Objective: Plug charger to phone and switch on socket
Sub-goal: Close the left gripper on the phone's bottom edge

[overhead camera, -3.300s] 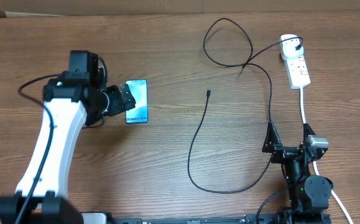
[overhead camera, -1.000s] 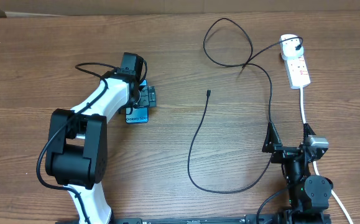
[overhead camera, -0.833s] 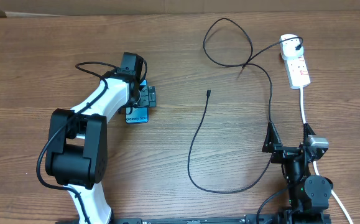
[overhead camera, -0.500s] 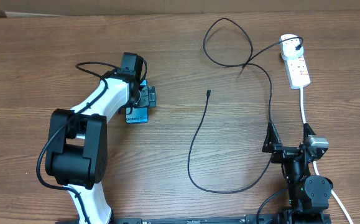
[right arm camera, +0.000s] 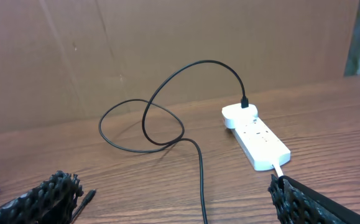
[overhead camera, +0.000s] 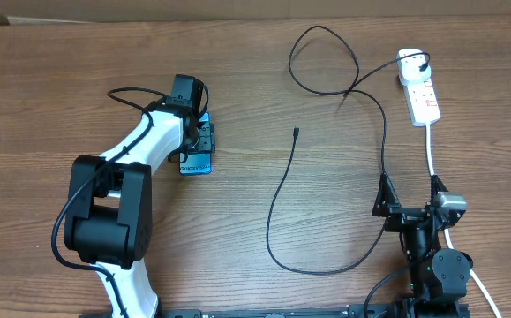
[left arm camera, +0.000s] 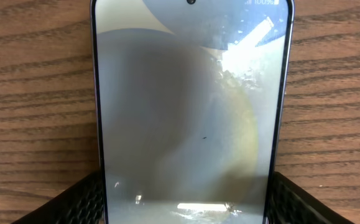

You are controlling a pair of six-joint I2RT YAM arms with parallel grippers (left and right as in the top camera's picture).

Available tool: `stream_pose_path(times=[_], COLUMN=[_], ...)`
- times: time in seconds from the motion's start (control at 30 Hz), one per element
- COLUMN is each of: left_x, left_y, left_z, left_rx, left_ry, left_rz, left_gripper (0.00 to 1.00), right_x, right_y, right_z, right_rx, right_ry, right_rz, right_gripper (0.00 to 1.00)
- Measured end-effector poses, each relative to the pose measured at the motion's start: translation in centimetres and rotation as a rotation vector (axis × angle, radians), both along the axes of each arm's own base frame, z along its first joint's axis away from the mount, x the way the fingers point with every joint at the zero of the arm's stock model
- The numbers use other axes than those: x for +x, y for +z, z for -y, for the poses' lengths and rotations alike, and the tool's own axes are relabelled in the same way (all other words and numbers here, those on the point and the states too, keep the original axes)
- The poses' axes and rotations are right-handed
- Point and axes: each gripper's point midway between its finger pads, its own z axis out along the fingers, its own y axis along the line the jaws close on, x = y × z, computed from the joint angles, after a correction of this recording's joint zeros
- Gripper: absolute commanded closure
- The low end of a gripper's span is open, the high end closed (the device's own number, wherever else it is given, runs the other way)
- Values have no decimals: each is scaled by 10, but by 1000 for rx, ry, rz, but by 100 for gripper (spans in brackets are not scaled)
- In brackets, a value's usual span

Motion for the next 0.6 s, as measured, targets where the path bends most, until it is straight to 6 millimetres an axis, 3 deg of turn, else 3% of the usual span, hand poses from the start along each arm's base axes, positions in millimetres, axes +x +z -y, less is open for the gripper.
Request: stream_pose_path(times=[0.27,0.43,0.6], left_x=[0,0,0], left_y=[0,0,0], left_z=[0,0,0], left_rx=[-1,1,1], left_ry=[0,0,0], left_rz=[1,2,2], left_gripper=[29,41,37], right_x=[0,0,0], right_y=[0,0,0], right_z=[0,0,0], right_rx=[-1,-1,0], right_ry=[0,0,0], right_rz=[0,0,0], right_gripper=[0,0,0])
